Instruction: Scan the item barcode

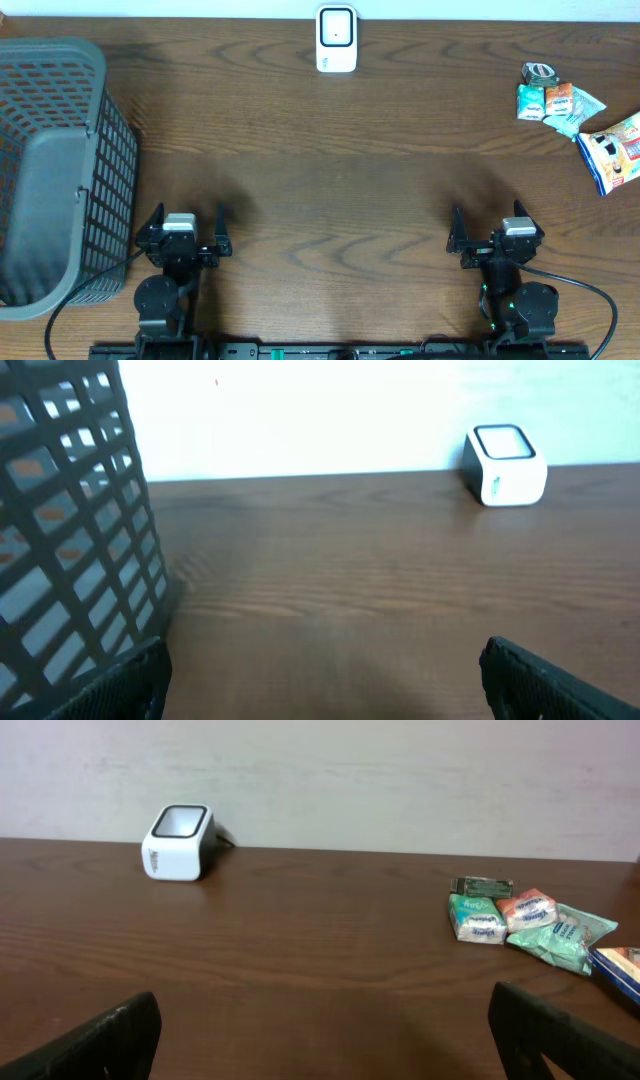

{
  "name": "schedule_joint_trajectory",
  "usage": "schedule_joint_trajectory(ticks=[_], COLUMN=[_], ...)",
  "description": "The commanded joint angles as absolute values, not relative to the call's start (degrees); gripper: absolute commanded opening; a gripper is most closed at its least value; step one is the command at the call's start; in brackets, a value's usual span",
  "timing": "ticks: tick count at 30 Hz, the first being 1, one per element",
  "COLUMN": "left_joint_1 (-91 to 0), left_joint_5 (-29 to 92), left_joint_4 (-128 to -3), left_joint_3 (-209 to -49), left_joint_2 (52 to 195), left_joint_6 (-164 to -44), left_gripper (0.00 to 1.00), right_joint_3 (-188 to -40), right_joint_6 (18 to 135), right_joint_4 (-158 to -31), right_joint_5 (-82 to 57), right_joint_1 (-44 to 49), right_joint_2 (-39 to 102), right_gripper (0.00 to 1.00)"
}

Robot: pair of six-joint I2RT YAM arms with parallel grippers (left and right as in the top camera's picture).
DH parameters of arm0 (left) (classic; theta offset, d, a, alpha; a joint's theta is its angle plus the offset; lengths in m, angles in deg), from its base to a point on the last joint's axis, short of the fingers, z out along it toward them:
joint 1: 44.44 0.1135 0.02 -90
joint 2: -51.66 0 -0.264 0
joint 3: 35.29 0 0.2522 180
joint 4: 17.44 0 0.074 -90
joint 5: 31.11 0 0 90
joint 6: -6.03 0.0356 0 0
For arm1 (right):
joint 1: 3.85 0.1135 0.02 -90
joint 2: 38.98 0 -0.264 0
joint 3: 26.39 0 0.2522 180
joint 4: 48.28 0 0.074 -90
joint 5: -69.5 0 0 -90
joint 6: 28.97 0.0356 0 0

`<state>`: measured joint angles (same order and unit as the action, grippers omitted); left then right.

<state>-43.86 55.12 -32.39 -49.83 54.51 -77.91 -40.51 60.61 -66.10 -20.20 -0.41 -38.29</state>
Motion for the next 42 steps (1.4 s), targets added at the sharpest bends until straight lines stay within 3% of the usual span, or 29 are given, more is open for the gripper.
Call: schedule_joint_trajectory(ticks=[1, 10, 42], left_joint_1=[-43.3, -43.1, -43.1], left_joint_5=[53.3, 58.7, 58.0], left_joint_4=[-34.9, -35.3, -35.5], left_joint_3=[-49.3, -49.3, -49.3], left_joint_2=[52.6, 51.7, 51.7], left_joint_6=[-77.6, -85.8, -79.1], left_gripper=[0.98, 0.98, 0.98], right_joint_3=[-40.4, -40.4, -40.4], right_joint_6=[61.4, 61.4, 61.4], right_joint_4=[-66.4, -66.4, -66.4], right_joint_5=[-20.1, -20.1, -20.1], right_joint_1=[-0.8, -0.8, -0.8], right_joint_2=[-38.7, -38.7, -38.7], right_gripper=[0.99, 0.99, 0.99])
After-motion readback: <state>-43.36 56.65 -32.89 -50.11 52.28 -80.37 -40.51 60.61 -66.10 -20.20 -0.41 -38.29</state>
